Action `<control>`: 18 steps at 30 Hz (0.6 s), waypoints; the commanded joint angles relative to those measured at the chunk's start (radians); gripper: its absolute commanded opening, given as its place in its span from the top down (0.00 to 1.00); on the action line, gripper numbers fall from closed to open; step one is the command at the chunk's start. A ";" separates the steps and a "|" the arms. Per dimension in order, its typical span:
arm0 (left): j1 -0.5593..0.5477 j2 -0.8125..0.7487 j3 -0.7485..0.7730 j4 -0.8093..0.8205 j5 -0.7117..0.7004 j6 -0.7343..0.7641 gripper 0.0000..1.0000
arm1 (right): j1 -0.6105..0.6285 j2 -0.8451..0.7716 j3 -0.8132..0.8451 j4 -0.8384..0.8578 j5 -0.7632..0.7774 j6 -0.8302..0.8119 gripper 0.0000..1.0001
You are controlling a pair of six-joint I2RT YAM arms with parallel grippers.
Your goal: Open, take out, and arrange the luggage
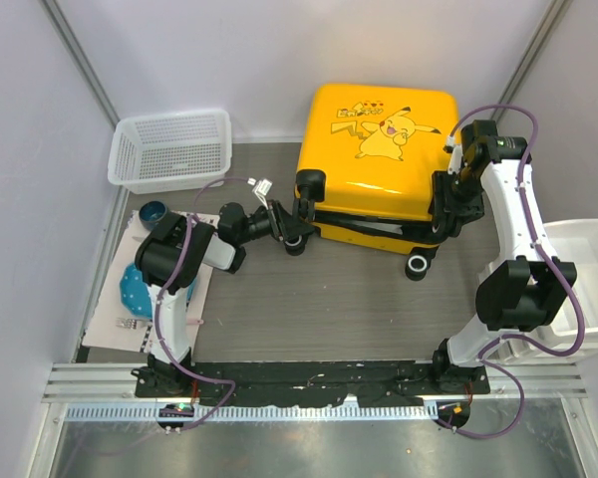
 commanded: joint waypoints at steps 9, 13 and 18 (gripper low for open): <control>0.001 -0.061 0.034 0.153 -0.019 -0.009 0.68 | 0.001 -0.055 0.027 0.030 -0.046 -0.041 1.00; 0.001 -0.073 0.036 0.165 -0.014 -0.016 0.70 | 0.002 -0.057 0.024 0.030 -0.050 -0.043 0.99; 0.001 -0.084 0.030 0.175 -0.013 -0.021 0.71 | 0.001 -0.057 0.024 0.031 -0.053 -0.043 0.99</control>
